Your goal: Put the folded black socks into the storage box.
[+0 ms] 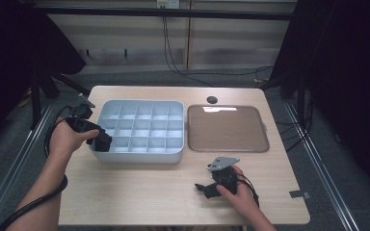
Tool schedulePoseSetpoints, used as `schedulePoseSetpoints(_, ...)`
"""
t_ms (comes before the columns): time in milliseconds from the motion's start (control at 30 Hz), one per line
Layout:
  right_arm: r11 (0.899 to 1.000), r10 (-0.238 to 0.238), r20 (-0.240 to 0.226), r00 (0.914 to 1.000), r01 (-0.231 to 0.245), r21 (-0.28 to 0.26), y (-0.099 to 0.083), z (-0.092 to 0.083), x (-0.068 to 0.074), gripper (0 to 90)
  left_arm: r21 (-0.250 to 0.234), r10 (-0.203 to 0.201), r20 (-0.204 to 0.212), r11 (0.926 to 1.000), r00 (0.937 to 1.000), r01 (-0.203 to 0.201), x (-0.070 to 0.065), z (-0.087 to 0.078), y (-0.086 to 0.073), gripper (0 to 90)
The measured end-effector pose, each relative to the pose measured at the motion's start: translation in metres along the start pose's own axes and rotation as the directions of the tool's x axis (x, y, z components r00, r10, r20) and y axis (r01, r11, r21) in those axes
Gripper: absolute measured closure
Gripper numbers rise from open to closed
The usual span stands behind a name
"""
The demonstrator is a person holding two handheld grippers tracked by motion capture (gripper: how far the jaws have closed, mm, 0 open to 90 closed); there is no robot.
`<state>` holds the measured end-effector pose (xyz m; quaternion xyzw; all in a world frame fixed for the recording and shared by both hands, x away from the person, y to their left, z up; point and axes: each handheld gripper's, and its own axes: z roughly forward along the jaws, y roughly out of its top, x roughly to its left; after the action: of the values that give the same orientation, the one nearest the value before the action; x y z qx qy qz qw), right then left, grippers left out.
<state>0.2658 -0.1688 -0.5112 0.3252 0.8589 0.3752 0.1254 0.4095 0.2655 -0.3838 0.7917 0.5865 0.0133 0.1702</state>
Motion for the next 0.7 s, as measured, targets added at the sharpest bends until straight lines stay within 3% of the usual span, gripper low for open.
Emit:
schedulePoseSetpoints(333, 1.0, 0.0, -0.003, 1.0, 0.0, 0.0, 0.0, 0.0, 0.0, 12.9, 0.008, 0.017, 0.007, 0.9998, 0.9998, -0.017, -0.008, -0.007, -0.004, 30.2)
schedulePoseSetpoints(700, 1.0, 0.0, -0.003, 1.0, 0.0, 0.001, -0.001, -0.001, 0.002, 12.9, -0.007, 0.073, 0.018, 0.9973, 0.9971, -0.073, -0.019, -0.019, -0.004, 30.2)
